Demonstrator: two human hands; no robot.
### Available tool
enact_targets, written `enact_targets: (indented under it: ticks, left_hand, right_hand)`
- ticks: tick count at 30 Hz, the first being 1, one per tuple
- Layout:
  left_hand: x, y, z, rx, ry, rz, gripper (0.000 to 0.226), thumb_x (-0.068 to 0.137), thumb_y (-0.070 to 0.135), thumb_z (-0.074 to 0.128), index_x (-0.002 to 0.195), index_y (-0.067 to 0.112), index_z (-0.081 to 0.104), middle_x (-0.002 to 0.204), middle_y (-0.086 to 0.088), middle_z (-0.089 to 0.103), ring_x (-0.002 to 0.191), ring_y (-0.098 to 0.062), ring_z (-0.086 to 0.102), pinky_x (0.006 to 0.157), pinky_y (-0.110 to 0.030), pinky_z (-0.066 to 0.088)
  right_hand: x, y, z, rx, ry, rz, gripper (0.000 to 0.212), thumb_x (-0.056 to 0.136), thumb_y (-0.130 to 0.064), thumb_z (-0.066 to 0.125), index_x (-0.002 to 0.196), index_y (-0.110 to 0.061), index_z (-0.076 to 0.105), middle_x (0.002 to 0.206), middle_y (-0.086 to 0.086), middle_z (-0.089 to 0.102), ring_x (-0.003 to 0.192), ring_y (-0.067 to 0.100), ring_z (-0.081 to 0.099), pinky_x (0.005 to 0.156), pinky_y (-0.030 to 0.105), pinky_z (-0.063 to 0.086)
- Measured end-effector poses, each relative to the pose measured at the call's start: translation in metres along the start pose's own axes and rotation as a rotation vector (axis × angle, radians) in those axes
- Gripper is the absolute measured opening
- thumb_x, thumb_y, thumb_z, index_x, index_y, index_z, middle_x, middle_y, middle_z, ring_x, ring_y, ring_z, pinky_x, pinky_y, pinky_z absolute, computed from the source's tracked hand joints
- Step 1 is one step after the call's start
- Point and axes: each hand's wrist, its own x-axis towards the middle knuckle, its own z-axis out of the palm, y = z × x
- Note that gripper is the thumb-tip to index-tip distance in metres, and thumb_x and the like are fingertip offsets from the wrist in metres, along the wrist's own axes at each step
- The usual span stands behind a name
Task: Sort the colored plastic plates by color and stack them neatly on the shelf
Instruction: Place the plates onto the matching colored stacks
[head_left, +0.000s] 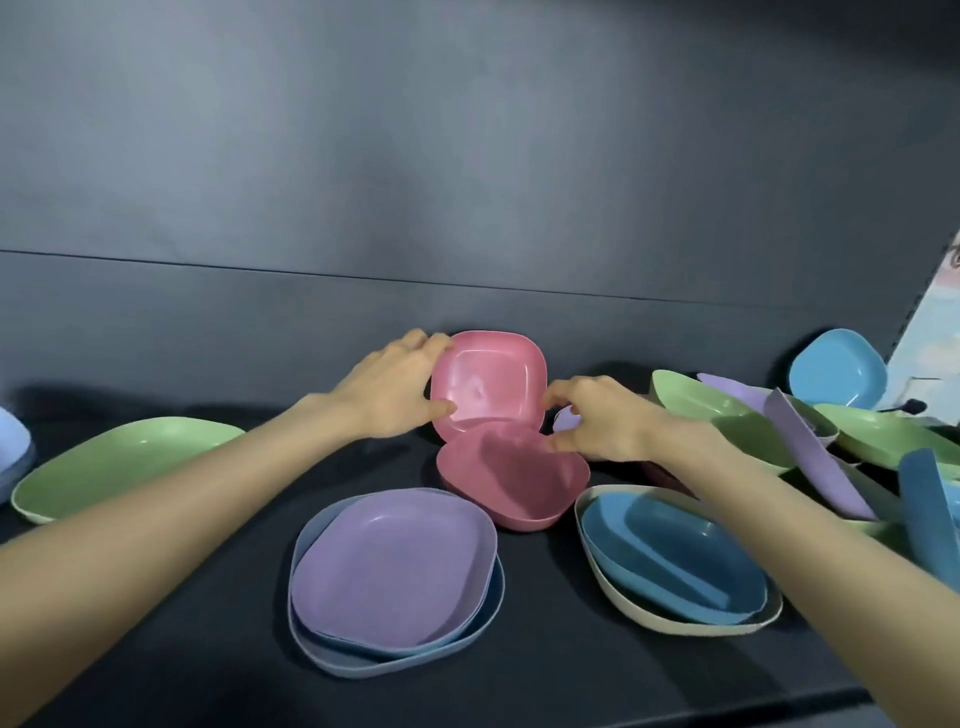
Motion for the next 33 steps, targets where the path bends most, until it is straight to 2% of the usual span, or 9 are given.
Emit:
enact_targets:
  ticks: [3,8,13,17,22,26,29,33]
  left_hand:
    - [0.019,-0.010,0.007,-0.014,0.010,-0.022,0.077,0.080,0.034,0.069,0.142,0.017,0.026,0.135,-0.010,0.036,0.124,-0.031,0.041,0.099,-0.045,0.040]
    - [0.049,-0.024,0.018,-0.018,0.014,-0.017,0.086,0.077,0.040,0.072,0.144,0.018,0.023,0.138,-0.008,0.033,0.124,-0.030,0.041,0.096,-0.046,0.043]
    - [0.065,-0.027,0.032,0.013,0.039,-0.008,0.074,0.075,0.040,0.072,0.134,0.019,0.032,0.128,-0.006,0.041,0.114,-0.029,0.047,0.084,-0.041,0.047]
    - [0.072,-0.028,0.036,0.037,0.113,-0.007,0.064,0.075,0.038,0.073,0.125,0.017,0.039,0.122,-0.007,0.046,0.108,-0.031,0.050,0.079,-0.040,0.045]
    - [0.073,-0.027,0.040,0.046,0.142,-0.026,0.056,0.076,0.034,0.072,0.114,0.012,0.038,0.114,-0.010,0.052,0.097,-0.037,0.055,0.073,-0.040,0.044]
    - [0.073,-0.025,0.041,0.012,0.135,-0.060,0.053,0.078,0.030,0.071,0.111,0.012,0.034,0.091,-0.013,0.057,0.084,-0.041,0.057,0.070,-0.042,0.046]
    - [0.072,-0.026,0.043,-0.058,0.130,-0.069,0.053,0.077,0.027,0.072,0.113,0.013,0.035,0.093,-0.016,0.059,0.084,-0.040,0.055,0.073,-0.044,0.048]
    - [0.070,-0.027,0.045,-0.081,0.121,-0.059,0.051,0.079,0.028,0.071,0.117,0.011,0.041,0.088,-0.013,0.057,0.085,-0.041,0.056,0.076,-0.047,0.049]
  right_hand:
    - [0.019,0.007,0.006,0.003,-0.039,0.017,0.048,0.076,-0.032,0.074,0.117,-0.014,0.057,0.095,0.001,0.060,0.092,0.022,0.056,0.078,0.029,0.045]
    - [0.045,0.014,0.017,-0.011,-0.073,0.041,0.053,0.071,-0.034,0.078,0.115,-0.015,0.055,0.109,0.007,0.059,0.093,0.023,0.057,0.080,0.033,0.049]
    - [0.062,0.014,0.023,-0.052,-0.145,0.064,0.054,0.068,-0.037,0.081,0.111,-0.015,0.056,0.104,0.002,0.059,0.092,0.021,0.055,0.074,0.028,0.045]
    - [0.067,0.009,0.028,-0.094,-0.160,0.091,0.055,0.067,-0.039,0.081,0.108,-0.012,0.055,0.095,0.003,0.058,0.087,0.024,0.058,0.066,0.031,0.045]
    - [0.067,0.011,0.032,-0.140,-0.195,0.120,0.064,0.065,-0.040,0.082,0.112,-0.011,0.051,0.104,0.006,0.060,0.093,0.027,0.058,0.077,0.036,0.050]
    - [0.069,0.015,0.039,-0.164,-0.215,0.116,0.072,0.064,-0.041,0.082,0.118,-0.010,0.048,0.113,0.008,0.060,0.101,0.028,0.056,0.087,0.040,0.047]
    - [0.069,0.016,0.040,-0.126,-0.223,0.130,0.062,0.065,-0.038,0.082,0.113,-0.009,0.054,0.107,0.007,0.062,0.098,0.028,0.058,0.084,0.039,0.049]
    - [0.071,0.018,0.042,-0.131,-0.213,0.128,0.036,0.068,-0.033,0.081,0.089,-0.009,0.064,0.085,0.005,0.063,0.080,0.025,0.059,0.068,0.031,0.047]
